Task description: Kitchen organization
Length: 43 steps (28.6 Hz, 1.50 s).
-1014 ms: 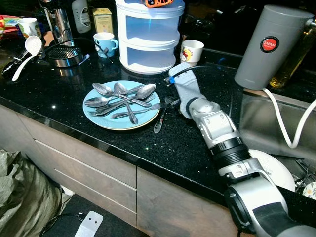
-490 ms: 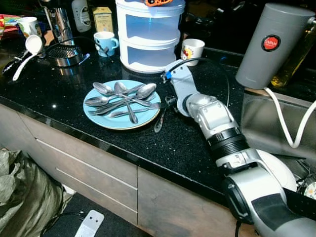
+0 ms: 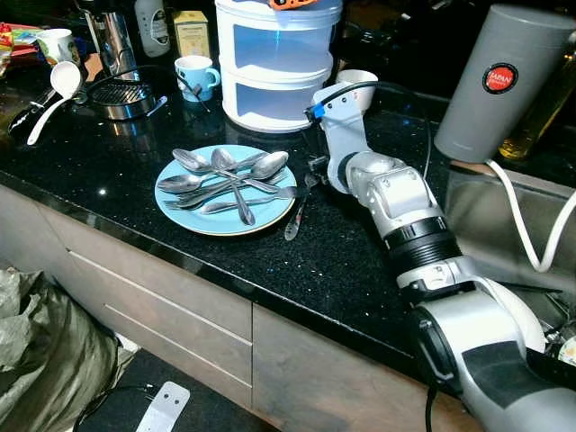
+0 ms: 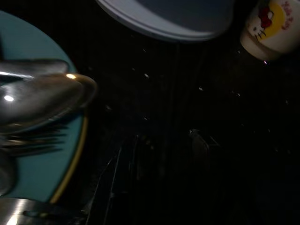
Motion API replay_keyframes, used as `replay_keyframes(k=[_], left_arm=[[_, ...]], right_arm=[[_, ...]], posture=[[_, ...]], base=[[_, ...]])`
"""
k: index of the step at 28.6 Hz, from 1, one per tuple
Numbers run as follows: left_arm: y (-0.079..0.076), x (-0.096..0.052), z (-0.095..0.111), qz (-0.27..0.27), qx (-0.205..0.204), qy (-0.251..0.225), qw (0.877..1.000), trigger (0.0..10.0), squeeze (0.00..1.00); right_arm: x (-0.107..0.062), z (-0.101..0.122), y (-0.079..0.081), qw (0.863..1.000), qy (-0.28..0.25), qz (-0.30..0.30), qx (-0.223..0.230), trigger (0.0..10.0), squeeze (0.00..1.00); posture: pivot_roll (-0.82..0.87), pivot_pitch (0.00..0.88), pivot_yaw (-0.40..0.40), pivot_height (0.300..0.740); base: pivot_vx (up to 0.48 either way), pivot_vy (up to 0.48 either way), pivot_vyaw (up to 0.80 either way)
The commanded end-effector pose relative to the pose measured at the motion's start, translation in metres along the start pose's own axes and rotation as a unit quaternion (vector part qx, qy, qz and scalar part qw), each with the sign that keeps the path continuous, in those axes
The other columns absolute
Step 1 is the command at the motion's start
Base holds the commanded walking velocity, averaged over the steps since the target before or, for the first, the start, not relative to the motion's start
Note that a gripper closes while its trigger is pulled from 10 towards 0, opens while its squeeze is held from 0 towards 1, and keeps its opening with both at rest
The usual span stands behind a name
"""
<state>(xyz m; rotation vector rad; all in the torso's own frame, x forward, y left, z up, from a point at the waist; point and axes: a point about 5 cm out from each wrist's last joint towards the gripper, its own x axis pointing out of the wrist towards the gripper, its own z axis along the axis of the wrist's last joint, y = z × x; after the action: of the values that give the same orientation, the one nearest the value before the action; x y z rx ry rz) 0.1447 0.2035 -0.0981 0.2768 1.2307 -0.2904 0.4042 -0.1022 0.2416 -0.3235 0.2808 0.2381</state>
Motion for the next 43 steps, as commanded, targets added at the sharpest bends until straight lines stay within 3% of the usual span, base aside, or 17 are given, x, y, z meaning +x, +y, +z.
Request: replay_keyframes(k=[1, 4, 10, 15, 16, 17, 18, 20, 21, 24, 34, 43], left_arm=[[-0.011, 0.002, -0.007, -0.021, -0.001, 0.014, 1.0, 10.0, 0.0], [-0.012, 0.002, -0.008, -0.022, 0.002, 0.015, 1.0, 10.0, 0.0], [-0.013, 0.002, -0.008, -0.025, 0.002, 0.015, 1.0, 10.0, 0.0], [-0.013, 0.002, -0.008, -0.024, -0.002, 0.015, 1.0, 10.0, 0.0], [-0.013, 0.002, -0.009, -0.024, -0.002, 0.015, 1.0, 10.0, 0.0], [-0.013, 0.002, -0.009, -0.024, -0.001, 0.015, 1.0, 10.0, 0.0], [-0.013, 0.002, -0.009, -0.024, -0.002, 0.015, 1.0, 10.0, 0.0], [-0.013, 0.002, -0.009, -0.024, -0.002, 0.015, 1.0, 10.0, 0.0], [-0.013, 0.002, -0.009, -0.024, -0.002, 0.015, 1.0, 10.0, 0.0], [-0.014, 0.002, -0.009, -0.024, -0.003, 0.014, 1.0, 10.0, 0.0], [-0.014, 0.002, -0.007, -0.023, -0.005, 0.012, 1.0, 10.0, 0.0], [-0.015, 0.003, -0.006, -0.024, -0.005, 0.011, 1.0, 10.0, 0.0]], right_arm=[[0.002, -0.014, -0.005, 0.998, 0.051, -0.009, -0.019, 10.0, 0.0], [0.003, -0.027, -0.007, 0.996, 0.092, 0.004, -0.021, 10.0, 0.0], [0.001, -0.027, -0.02, 0.994, 0.106, -0.003, -0.004, 10.0, 0.0], [0.002, -0.033, -0.016, 0.992, 0.123, 0.01, 0.0, 10.0, 0.0], [0.002, -0.033, -0.013, 0.992, 0.127, 0.018, -0.002, 8.7, 0.0], [0.002, -0.033, -0.012, 0.991, 0.129, 0.021, -0.002, 8.7, 0.0], [0.002, -0.035, -0.011, 0.991, 0.134, 0.028, -0.006, 3.7, 0.0], [0.002, -0.035, -0.011, 0.99, 0.135, 0.03, -0.008, 3.7, 0.0], [0.001, -0.037, -0.01, 0.989, 0.14, 0.035, -0.01, 0.0, 0.0], [0.001, -0.046, 0.0, 0.983, 0.155, 0.094, 0.027, 0.0, 0.0], [-0.002, -0.054, -0.01, 0.98, 0.165, 0.105, 0.04, 0.0, 0.0], [-0.012, -0.033, -0.034, 0.986, 0.058, 0.127, 0.088, 0.0, 0.0]], posture=[[-0.01, 0.0, -0.032, 0.74], [-0.02, 0.0, -0.03, 0.74], [-0.02, 0.0, -0.037, 0.74], [-0.01, 0.0, -0.044, 0.74], [-0.01, 0.0, -0.042, 0.74], [-0.01, 0.0, -0.044, 0.74], [-0.01, 0.0, -0.045, 0.74], [-0.01, 0.0, -0.045, 0.74], [-0.01, 0.0, -0.046, 0.74], [-0.01, 0.0, -0.052, 0.74], [-0.01, 0.0, -0.056, 0.74], [-0.02, 0.0, -0.052, 0.74]], base=[[0.0, 0.0, 0.0], [0.0, 0.0, 0.0], [0.0, 0.0, 0.0], [0.0, 0.0, 0.0], [0.0, 0.0, 0.0], [0.0, 0.0, 0.0], [0.0, 0.0, 0.0], [0.0, 0.0, 0.0], [0.0, 0.0, 0.0], [0.0, 0.0, 0.0], [0.0, 0.0, 0.0], [0.0, 0.0, 0.0]])
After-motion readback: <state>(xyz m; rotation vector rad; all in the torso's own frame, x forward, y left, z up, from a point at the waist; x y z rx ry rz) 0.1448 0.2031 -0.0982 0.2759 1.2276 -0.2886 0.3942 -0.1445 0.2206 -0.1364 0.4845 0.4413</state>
